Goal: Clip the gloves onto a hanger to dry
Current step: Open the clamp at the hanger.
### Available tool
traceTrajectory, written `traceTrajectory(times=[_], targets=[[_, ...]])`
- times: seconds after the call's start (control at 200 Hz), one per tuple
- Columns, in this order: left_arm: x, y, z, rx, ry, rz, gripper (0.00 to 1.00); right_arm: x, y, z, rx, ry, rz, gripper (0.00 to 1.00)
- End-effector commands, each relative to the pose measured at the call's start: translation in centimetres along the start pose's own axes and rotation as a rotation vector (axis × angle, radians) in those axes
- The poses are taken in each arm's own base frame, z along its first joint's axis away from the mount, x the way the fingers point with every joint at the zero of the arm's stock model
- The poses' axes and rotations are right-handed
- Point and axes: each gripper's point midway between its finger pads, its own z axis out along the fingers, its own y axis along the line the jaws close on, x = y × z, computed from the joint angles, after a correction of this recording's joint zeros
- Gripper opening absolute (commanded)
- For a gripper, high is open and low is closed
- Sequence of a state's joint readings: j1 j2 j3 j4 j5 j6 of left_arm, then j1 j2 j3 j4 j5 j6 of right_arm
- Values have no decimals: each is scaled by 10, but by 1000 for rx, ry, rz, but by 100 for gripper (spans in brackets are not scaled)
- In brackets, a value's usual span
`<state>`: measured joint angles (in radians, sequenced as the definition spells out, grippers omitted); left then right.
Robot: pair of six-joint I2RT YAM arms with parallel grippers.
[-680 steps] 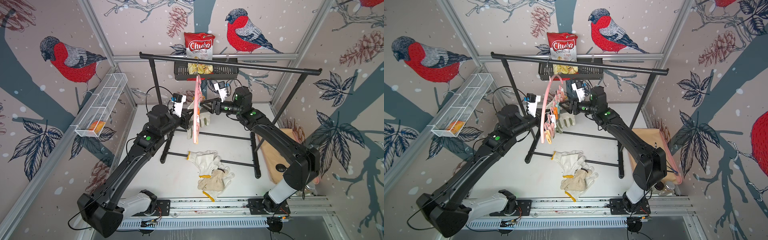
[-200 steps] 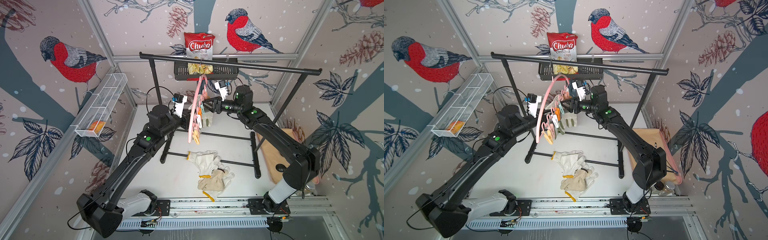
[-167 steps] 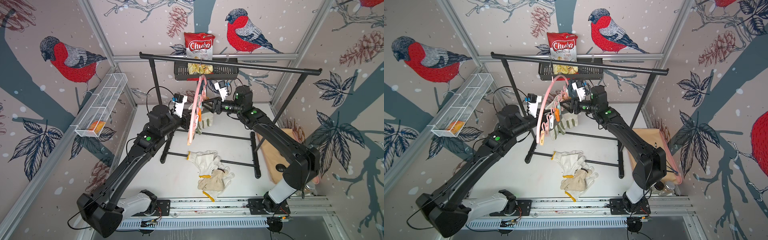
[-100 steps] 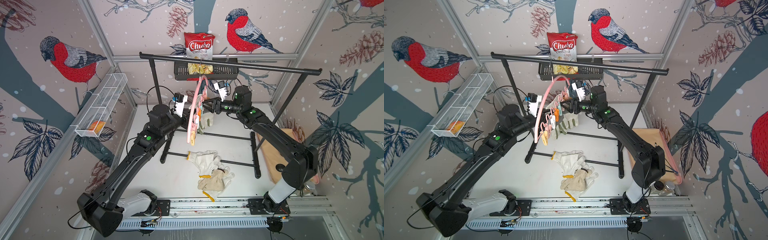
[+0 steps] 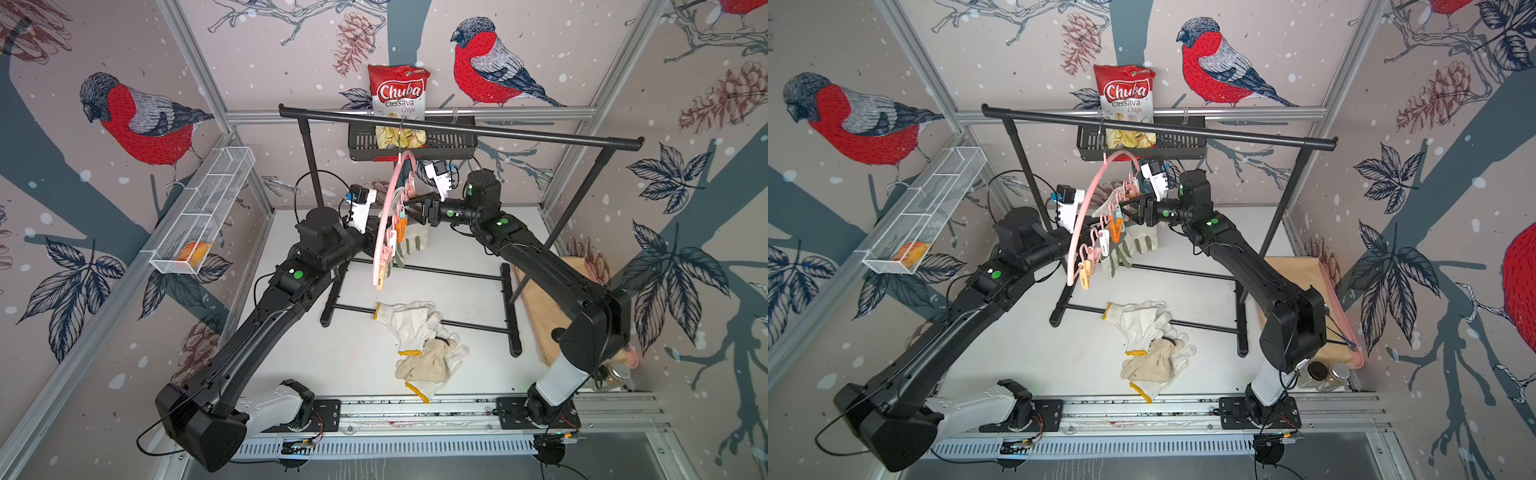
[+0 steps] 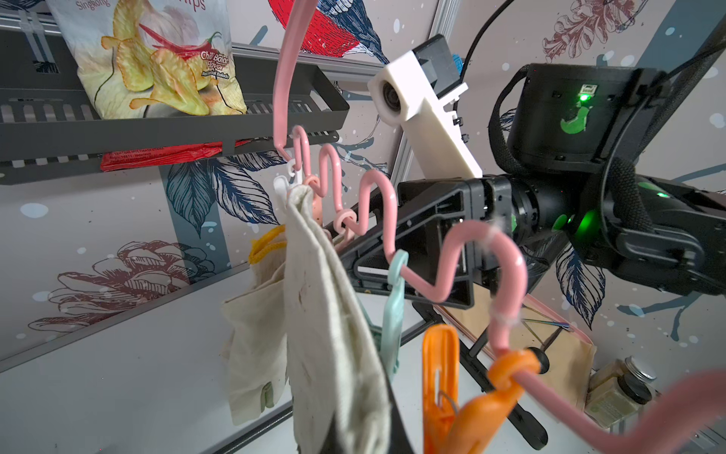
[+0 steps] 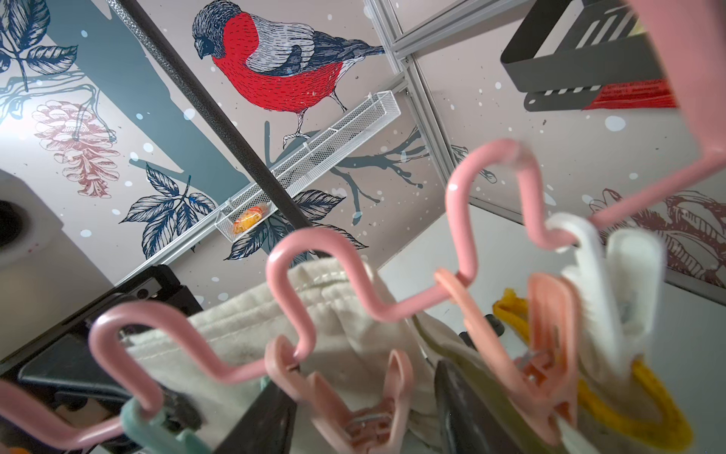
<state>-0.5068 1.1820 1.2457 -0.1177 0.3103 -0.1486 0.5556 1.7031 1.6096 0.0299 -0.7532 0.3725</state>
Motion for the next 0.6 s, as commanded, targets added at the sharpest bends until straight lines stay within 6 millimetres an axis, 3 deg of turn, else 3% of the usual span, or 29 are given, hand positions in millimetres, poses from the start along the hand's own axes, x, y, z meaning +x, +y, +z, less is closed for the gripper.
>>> traceTrajectory(times=[0.0,0.595], targets=[[-12,-3,-1,9,-42,28,0,-9,6,0,-30,-23,-27,58],[-11,-4,-1,11,-38,24,0,-11,9,8,-76,-27,-22,58]])
